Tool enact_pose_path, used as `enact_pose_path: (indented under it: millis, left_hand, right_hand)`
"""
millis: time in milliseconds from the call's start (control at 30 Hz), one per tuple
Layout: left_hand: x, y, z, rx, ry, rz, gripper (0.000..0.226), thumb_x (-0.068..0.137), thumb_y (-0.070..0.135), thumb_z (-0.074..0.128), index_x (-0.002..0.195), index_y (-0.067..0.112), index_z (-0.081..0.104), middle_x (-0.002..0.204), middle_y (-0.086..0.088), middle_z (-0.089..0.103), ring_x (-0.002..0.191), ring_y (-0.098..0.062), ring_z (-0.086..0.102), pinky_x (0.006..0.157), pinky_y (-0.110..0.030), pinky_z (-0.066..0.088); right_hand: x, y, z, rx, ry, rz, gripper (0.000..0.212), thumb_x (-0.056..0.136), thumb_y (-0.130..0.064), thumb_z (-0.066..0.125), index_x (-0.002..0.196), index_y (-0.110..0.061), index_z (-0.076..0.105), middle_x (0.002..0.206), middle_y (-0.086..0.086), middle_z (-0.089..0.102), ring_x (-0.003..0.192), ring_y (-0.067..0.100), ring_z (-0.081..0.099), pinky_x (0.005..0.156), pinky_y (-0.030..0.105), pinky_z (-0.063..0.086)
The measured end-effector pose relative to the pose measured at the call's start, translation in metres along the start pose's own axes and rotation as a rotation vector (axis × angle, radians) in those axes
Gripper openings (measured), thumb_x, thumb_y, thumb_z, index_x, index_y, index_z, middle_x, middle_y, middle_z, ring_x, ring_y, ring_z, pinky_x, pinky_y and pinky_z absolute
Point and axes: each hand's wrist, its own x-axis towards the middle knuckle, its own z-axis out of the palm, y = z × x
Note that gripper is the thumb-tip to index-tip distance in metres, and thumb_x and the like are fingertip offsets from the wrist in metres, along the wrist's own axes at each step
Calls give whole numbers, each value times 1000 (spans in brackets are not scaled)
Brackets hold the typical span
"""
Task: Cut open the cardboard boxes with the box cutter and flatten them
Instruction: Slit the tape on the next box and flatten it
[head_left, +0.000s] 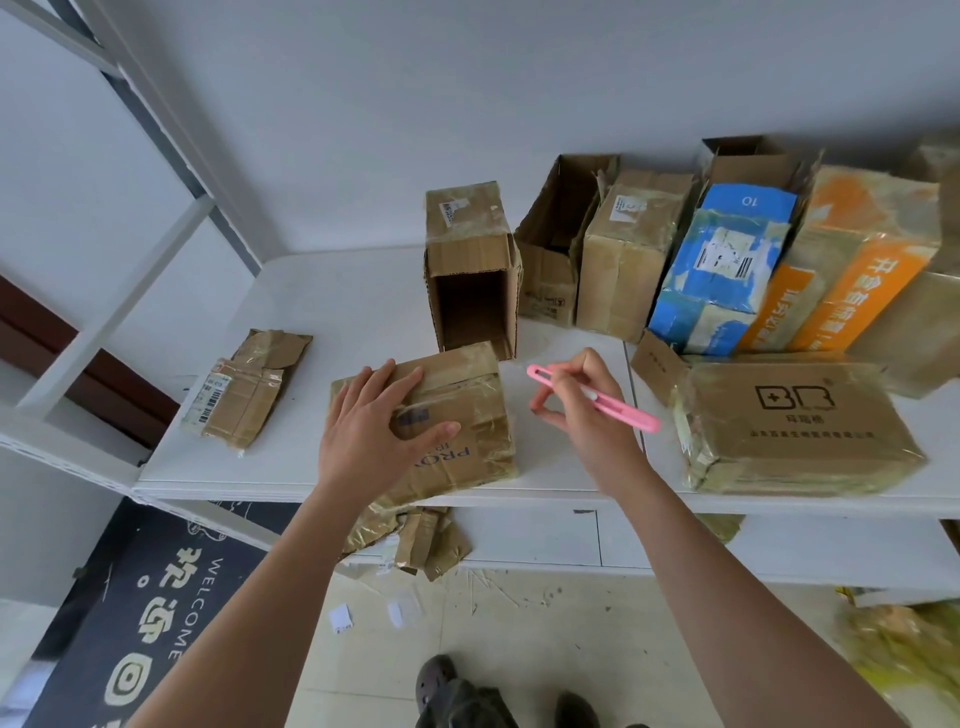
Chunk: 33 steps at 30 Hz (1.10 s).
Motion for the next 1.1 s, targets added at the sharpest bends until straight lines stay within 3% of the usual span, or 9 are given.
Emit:
enact_pose_path:
  millis: [133, 400, 700, 900, 1000, 1100]
  left_hand:
    - [0, 0, 1, 7, 2, -12, 94, 68, 88, 42, 149, 41, 33, 161, 11, 21, 150, -15, 8, 122, -44, 11]
    - [2, -3, 5, 13, 14, -21, 97, 65, 93, 36, 149, 44, 31, 161, 14, 20, 150, -13, 7, 122, -42, 10]
    - [6, -4, 4, 19, 2, -30, 100, 63, 95, 35, 149, 44, 32, 161, 13, 20, 150, -14, 8, 121, -41, 9]
    - [5, -3, 1, -15, -35, -62, 102, 58, 96, 38, 147, 46, 33, 163, 5, 17, 150, -17, 9, 120, -44, 12]
    - [7, -1, -3, -18, -63, -65, 99, 59, 94, 41, 146, 46, 34, 163, 3, 18, 149, -19, 10, 120, -45, 12]
    - [13, 1, -10, -7, -95, -68, 96, 60, 94, 37, 143, 46, 37, 156, 0, 29, 145, -22, 23, 120, -45, 16]
  right_hand:
    - [6, 5, 13, -78, -14, 22, 15, 102, -11, 49, 87, -12, 47, 83, 4, 68, 83, 24, 68, 85, 53, 58]
    - [-2, 9, 11, -115, -73, 22, 22, 101, -9, 47, 82, -19, 45, 74, -3, 64, 88, 26, 67, 83, 37, 60]
    - [-21, 2, 1, -175, -153, -12, 15, 91, -36, 51, 80, -27, 47, 71, 0, 63, 79, 42, 60, 79, 68, 49]
    - [-20, -13, -8, -275, -229, -11, 17, 88, -42, 47, 77, -30, 43, 72, 4, 63, 74, 36, 58, 75, 59, 50]
    - [-25, -12, -14, -258, -237, 24, 18, 94, -31, 49, 78, -25, 44, 72, 4, 65, 82, 39, 60, 74, 56, 51]
    - [-27, -9, -13, -85, -134, 62, 21, 98, -11, 50, 78, -18, 49, 74, 13, 65, 94, 27, 68, 74, 29, 59]
